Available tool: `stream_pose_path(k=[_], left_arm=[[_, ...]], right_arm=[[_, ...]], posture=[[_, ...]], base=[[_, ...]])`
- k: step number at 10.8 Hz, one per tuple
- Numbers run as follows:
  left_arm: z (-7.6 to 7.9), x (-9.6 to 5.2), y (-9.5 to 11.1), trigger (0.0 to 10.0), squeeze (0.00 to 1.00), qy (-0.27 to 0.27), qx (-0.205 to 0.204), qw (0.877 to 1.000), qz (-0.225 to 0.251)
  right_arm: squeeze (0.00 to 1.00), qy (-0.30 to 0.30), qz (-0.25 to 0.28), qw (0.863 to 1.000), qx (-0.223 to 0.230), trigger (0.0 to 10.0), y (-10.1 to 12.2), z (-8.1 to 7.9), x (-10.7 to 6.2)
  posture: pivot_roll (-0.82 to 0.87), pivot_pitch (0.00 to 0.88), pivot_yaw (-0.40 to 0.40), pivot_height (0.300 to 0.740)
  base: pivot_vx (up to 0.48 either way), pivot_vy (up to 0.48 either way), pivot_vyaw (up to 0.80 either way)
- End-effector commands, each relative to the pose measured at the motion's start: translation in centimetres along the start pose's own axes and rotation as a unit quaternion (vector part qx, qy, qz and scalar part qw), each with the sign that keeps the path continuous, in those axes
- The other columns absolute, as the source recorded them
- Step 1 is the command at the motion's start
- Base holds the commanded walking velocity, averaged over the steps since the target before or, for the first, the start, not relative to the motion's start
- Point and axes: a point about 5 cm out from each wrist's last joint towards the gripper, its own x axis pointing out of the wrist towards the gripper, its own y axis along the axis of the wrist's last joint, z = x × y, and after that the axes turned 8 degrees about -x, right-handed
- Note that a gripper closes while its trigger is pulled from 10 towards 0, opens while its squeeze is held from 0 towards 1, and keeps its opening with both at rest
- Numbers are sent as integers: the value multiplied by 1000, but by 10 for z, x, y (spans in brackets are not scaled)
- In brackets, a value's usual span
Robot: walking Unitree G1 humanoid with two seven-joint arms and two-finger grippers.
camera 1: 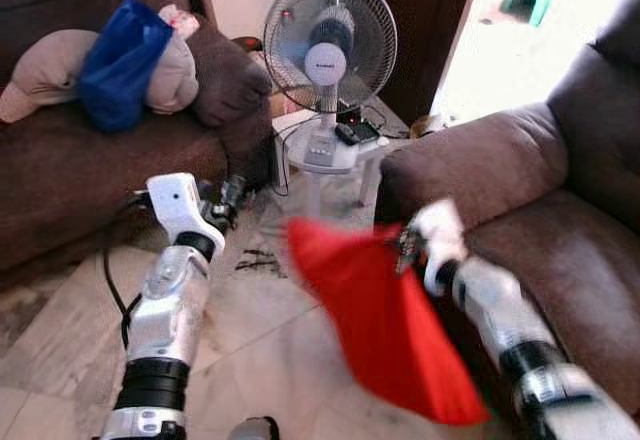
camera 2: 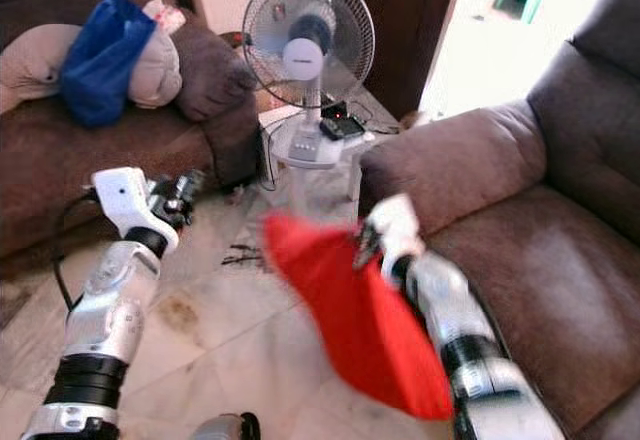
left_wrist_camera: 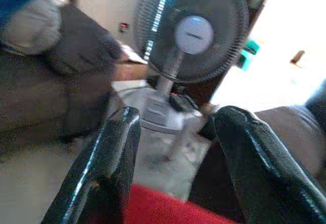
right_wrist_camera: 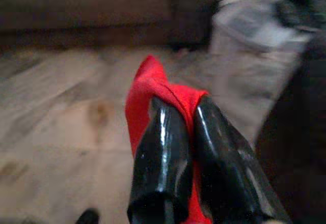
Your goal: Move the pillow to the sofa from floor
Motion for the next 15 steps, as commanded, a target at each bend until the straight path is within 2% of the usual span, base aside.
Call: stream_pose_path(k=[1,2,3,5,6,8,9,10,11,13,15], left_arm=[[4,-2,1,10000,0,-23,-4,1000,-7],[1,-4,1,10000,0,-28,-13,999,-13],[-10,-8,1,10000,0,-14,-31,999,-20],[-39,-25,-9,10000,0,52,-86,995,-26],[-53,-34,-12,10000,1000,84,-106,991,-21],[-69,-59,-17,10000,1000,131,-142,981,-12],[-69,-69,-23,10000,1000,132,-147,980,-24],[-70,-83,-36,10000,1000,130,-174,975,-53],[-68,-92,-49,10000,1000,105,-163,976,-96],[-66,-105,-61,10000,1000,52,-137,976,-160],[-79,-118,-66,10000,1000,72,-119,972,-189]], right_arm=[[0,32,99,994,-45,10000,45,3,1],[0,89,111,989,-50,10000,44,-8,-1],[0,111,111,986,-53,10000,44,-14,-1],[0,146,127,980,-52,10000,49,-22,-4],[0,162,132,976,-54,10000,50,-25,-7],[0,166,128,976,-56,10000,49,-25,-10],[0,172,129,975,-56,10000,49,-26,-11],[0,174,132,975,-53,10000,51,-27,-11],[0,176,133,974,-52,10000,52,-28,-11],[0,176,131,974,-53,10000,52,-28,-11],[0,177,131,974,-51,10000,52,-29,-11]], posture=[[101,21,-27,740],[106,21,-27,740],[110,21,-28,740],[112,22,-29,740],[113,23,-29,740],[118,30,-34,740],[119,33,-34,740],[119,34,-34,740],[120,36,-38,740],[120,36,-39,740],[119,35,-37,740]], base=[[0,0,0],[0,0,0],[0,0,0],[0,0,0],[0,0,0],[0,0,0],[0,0,0],[0,0,0],[0,0,0],[0,0,0],[0,0,0]])
